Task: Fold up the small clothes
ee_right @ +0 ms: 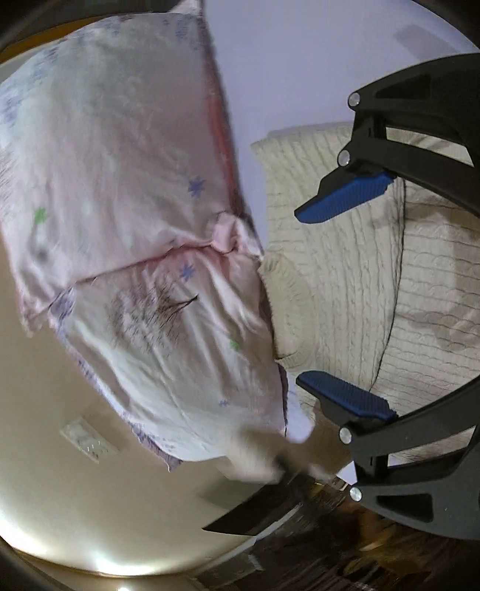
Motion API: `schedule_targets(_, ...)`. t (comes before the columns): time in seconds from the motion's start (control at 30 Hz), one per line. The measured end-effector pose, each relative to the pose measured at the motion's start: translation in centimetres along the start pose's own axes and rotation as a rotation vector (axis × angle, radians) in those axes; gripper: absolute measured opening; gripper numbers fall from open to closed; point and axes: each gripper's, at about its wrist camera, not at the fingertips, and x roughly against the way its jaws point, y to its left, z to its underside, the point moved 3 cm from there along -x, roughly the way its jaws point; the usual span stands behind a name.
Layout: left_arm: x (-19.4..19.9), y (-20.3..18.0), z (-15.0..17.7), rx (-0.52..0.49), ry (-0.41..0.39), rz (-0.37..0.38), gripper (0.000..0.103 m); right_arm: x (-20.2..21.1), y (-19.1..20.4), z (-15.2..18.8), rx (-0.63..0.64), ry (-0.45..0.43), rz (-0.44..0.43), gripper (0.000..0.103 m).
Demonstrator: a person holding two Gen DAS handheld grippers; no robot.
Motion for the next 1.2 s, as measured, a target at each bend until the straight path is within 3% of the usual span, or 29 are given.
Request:
schedule_targets(0.07,-5.4,-6.3,2.9,-0.167,0.153,0.039,0.007,-0.7,-1.6,0.2,-0.058,0.028,0.009,0.082)
schedule_targets(0.13,-6.8,-8.2,4.7,-0.182,0.207,0.073,0.007,-0.9,-3.4,0.2,-0.112,0.049,0.031,0.077)
schedule_targets(0.17,-6.3,-7.8,4.8,-0.163,0.196,0.087,0.007,-0.7,-4.7,0.2,-0.143,0.062,0.048,0.068)
schedule_targets(0.23,-3.8,-6.0,4.6,-0.103,0.145,0.113,0.015,-0.4,-6.3,0.4,-0.171,0.082,0.06,0.057)
schedule_targets(0.37,3.1,1.0,5.9,0.022,0.054,0.03,0.044,-1.5,-7.6,1.1,-0.223,0.143,0.033,0.042)
schedule_targets(0.53,9.3,10.1,11.8,0.205,0.121,-0.12,0.054,-4.2,-6.4,2.9,-0.207,0.244,0.045,0.042)
schedule_targets(0.67,11.4,14.1,15.6,0.389,0.168,-0.111,0.058,-4.3,-7.1,3.7,-0.241,0.245,0.101,0.042)
schedule_targets(0.77,11.9,14.7,17.7,0.461,0.187,-0.074,0.059,-4.7,-6.8,4.5,-0.212,0.271,0.156,0.039)
schedule_targets(0.8,11.9,14.8,18.0,0.471,0.188,-0.06,0.059,-4.7,-6.5,4.6,-0.195,0.269,0.173,0.033)
schedule_targets(0.83,12.1,14.8,18.5,0.481,0.188,-0.041,0.059,-4.9,-5.9,4.6,-0.159,0.27,0.183,0.007)
schedule_targets(0.93,12.1,14.2,19.0,0.498,0.19,0.041,0.059,-4.2,-5.7,3.0,-0.143,0.185,0.164,0.007)
schedule_targets(0.97,12.1,14.0,19.2,0.495,0.193,0.055,0.059,-3.5,-6.2,1.8,-0.147,0.121,0.181,0.007)
schedule_targets(1.03,12.2,13.6,19.3,0.489,0.192,0.067,0.06,-3.2,-7.3,0.5,-0.149,0.084,0.243,0.008)
schedule_targets(1.1,12.5,13.5,19.6,0.497,0.187,0.084,0.06,-2.9,-8.1,0.9,-0.156,0.123,0.256,0.018)
schedule_targets(1.17,13.0,13.5,20.0,0.502,0.177,0.104,0.059,-1.4,-8.6,2.6,-0.149,0.17,0.266,0.045)
schedule_targets(1.2,13.2,13.4,20.2,0.503,0.172,0.113,0.059,-0.1,-8.8,3.8,-0.139,0.183,0.27,0.051)
